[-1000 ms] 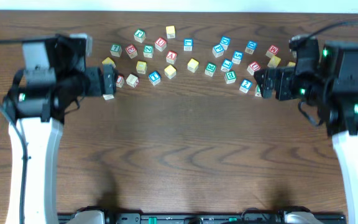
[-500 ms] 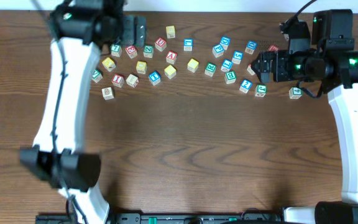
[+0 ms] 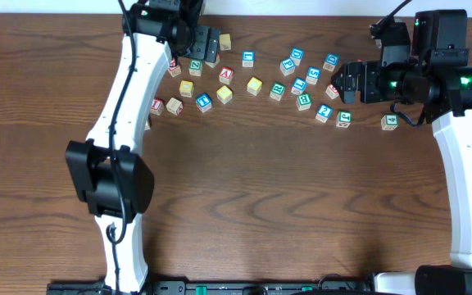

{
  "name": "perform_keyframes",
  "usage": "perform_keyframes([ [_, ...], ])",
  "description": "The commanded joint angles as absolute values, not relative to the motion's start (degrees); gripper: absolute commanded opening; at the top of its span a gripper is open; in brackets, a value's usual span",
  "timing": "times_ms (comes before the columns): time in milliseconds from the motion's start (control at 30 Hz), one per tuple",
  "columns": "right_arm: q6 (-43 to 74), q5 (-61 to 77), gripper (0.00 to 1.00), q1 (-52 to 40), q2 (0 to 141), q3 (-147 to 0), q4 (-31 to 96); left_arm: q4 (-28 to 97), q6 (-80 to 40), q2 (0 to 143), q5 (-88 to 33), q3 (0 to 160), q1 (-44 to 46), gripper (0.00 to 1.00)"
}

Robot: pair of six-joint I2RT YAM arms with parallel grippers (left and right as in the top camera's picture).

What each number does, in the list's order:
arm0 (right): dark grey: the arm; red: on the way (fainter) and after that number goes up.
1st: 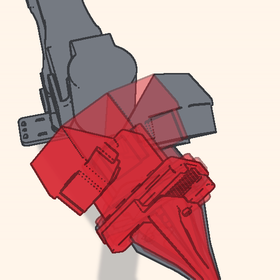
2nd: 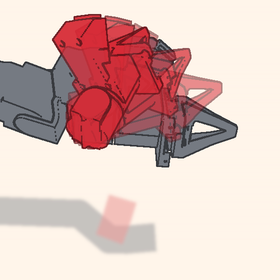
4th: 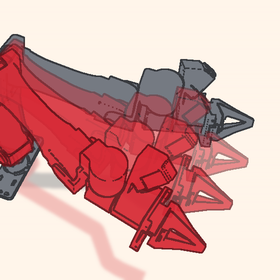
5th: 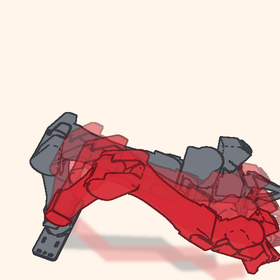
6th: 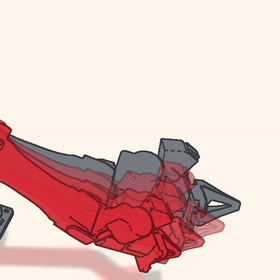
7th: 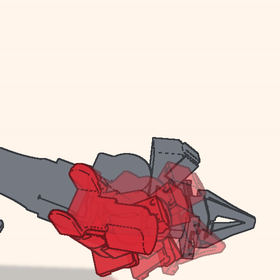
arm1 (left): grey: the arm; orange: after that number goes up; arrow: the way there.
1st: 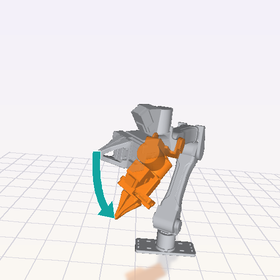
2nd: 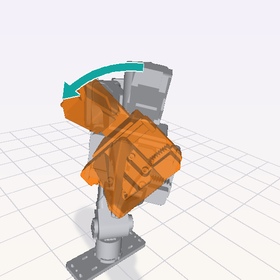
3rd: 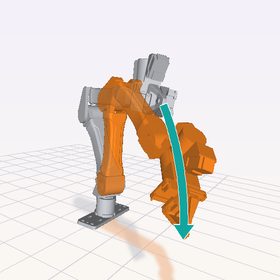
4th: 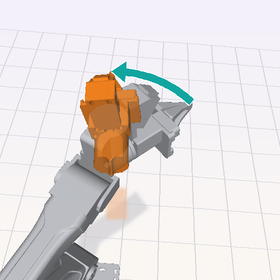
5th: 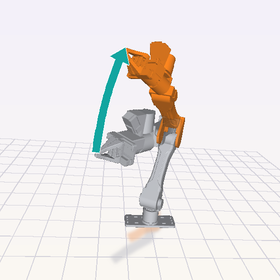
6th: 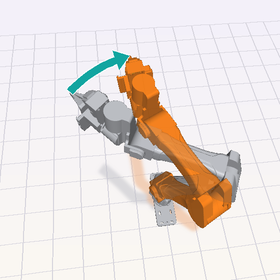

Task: Spell out AI2
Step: 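Move the left gripper over the blocks toward the red A block, then lower the left gripper and grasp the red A block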

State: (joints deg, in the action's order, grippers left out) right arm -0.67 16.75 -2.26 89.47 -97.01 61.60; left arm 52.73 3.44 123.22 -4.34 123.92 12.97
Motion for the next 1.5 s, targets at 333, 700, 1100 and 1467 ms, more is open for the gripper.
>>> perform_keyframes([
  [333,-1.34,16.62,0.99,-2.68,89.27,-98.13,62.43,47.62,5.65,133.73,-3.99,125.1,15.53,0.94],
  [700,-1.34,16.62,0.99,-2.68,89.27,-98.13,62.83,41.39,5.08,139.85,-3.81,125.1,17.72,0.86],
  [1100,-1.34,16.62,0.99,-2.68,89.27,-98.1,63.26,39.33,5.08,142.65,-3.86,124.73,18.35,0.83],
  [1467,-1.34,16.62,0.99,-2.68,89.27,-98.0,63.7,39.27,3.99,145.25,-3.81,124.73,18.9,0.66],
])
